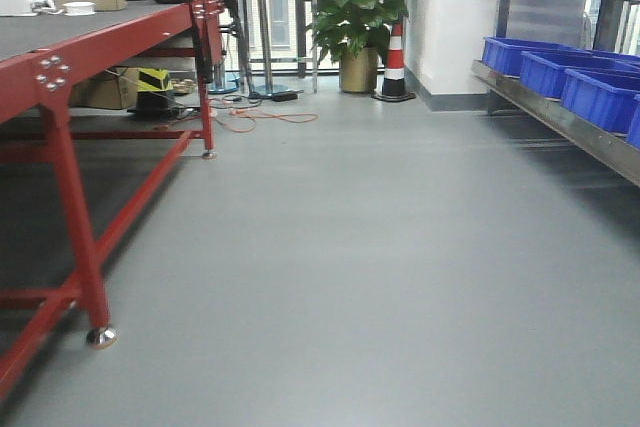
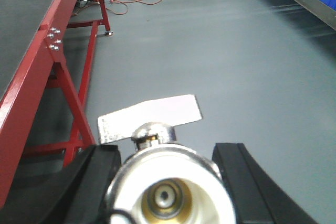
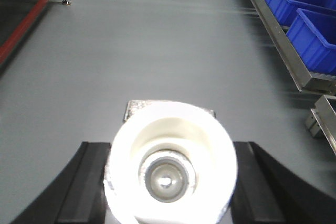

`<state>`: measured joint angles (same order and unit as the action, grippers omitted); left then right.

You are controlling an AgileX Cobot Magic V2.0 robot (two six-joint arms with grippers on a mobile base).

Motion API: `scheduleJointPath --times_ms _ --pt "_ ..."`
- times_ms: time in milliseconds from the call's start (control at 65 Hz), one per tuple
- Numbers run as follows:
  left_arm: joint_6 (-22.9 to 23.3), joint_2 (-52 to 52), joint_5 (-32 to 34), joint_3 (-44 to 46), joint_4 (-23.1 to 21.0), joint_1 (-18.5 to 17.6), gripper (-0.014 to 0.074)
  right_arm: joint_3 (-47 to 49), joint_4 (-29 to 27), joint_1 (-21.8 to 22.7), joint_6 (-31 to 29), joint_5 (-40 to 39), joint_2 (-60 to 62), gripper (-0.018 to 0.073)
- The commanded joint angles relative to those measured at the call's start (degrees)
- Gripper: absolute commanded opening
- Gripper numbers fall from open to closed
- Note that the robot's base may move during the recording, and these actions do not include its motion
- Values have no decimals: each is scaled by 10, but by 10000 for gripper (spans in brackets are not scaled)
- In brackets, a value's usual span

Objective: Place valve from conveyor to right shelf box
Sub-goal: 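Drive the base to the shelf of blue boxes holding both valves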

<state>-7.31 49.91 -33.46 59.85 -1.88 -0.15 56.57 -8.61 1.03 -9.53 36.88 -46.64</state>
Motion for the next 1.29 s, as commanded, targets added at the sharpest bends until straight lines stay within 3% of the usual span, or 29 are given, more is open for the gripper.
scheduleJointPath --times_ms 0,1277 --pt "4 -5 33 5 -4 -4 -111 10 2 -1 -3 -44 6 -153" --pt "4 -5 33 5 -4 -4 -111 10 2 -1 -3 -45 6 -153"
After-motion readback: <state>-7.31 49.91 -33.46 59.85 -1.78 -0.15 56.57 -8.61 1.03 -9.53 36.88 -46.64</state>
